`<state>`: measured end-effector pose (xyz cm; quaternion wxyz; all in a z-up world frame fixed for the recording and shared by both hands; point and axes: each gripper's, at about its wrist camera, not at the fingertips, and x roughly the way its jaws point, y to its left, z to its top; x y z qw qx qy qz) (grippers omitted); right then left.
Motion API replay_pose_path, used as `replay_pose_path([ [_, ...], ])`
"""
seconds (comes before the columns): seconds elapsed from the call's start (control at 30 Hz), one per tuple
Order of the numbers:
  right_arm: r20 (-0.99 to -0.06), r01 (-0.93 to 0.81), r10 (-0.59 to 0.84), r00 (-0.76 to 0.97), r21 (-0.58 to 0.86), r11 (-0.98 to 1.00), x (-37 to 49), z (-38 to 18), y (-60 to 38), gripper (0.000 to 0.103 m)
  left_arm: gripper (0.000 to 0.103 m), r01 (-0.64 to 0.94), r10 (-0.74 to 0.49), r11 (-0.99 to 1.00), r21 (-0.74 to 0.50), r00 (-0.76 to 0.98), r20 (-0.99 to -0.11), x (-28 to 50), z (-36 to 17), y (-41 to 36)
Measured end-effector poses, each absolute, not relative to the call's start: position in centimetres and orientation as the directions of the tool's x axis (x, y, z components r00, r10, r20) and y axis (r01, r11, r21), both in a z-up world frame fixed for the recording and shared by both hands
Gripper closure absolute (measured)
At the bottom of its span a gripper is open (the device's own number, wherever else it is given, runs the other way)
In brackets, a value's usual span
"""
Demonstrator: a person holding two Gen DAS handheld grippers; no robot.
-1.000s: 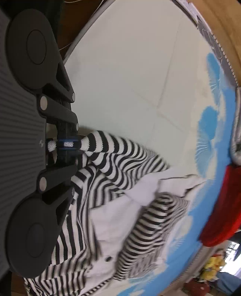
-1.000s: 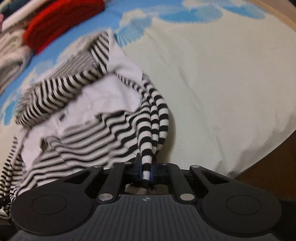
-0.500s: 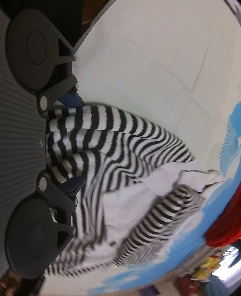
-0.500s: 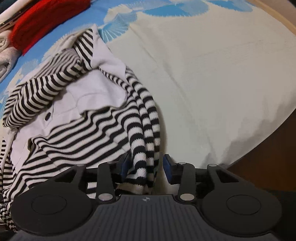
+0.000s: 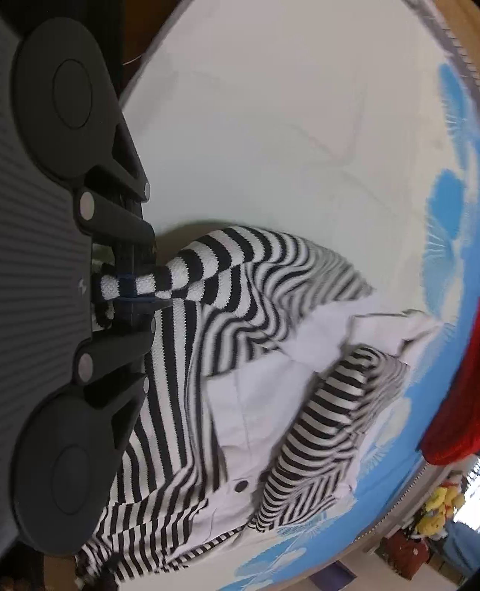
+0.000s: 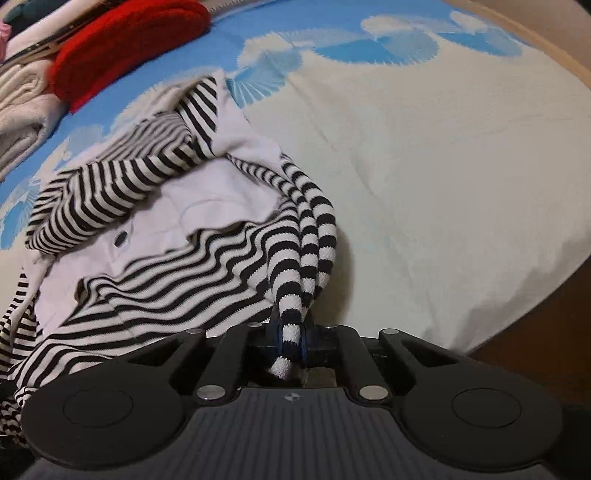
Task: Fold small clothes
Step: 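Grasp the striped sleeve ends with the left gripper while the right gripper grasps the other sleeve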
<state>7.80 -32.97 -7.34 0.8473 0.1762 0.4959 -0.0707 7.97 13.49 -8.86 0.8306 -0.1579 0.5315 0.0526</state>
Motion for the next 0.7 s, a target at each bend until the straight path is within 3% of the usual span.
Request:
replay_pose_path([
  [0.07,-0.885,0.301,0.074,0.46,0.234,0.925,7.8,-8.2,-32.8,0.087,0.078,-0.278,-0.093,0.936,-0.217,0.4,-0.912,8.0,-9.5,13.8],
  [0.17,-0.906,0.295,0.069,0.418,0.207,0.933,7.9,-9.0,-32.4,0.073,0.067,-0.284,-0.097,0.933,-0.22,0.389,-0.916,8.0,-9.7,14.1],
  [0.53,-0.907,0.253,0.058,0.417,0.177,0.951,7.8,-9.0,-31.7,0.073,0.063,-0.267,-0.081,0.944,-0.194,0.382,-0.921,7.9,-9.8,13.7],
  [0.63,-0.904,0.247,0.062,0.423,0.181,0.952,7.8,-9.0,-31.7,0.08,0.063,-0.252,-0.075,0.95,-0.182,0.383,-0.921,7.9,-9.9,13.5],
  [0.7,-0.898,0.246,0.068,0.434,0.191,0.95,7.8,-8.9,-31.7,0.087,0.069,-0.24,-0.073,0.954,-0.177,0.386,-0.919,7.9,-9.9,13.5],
])
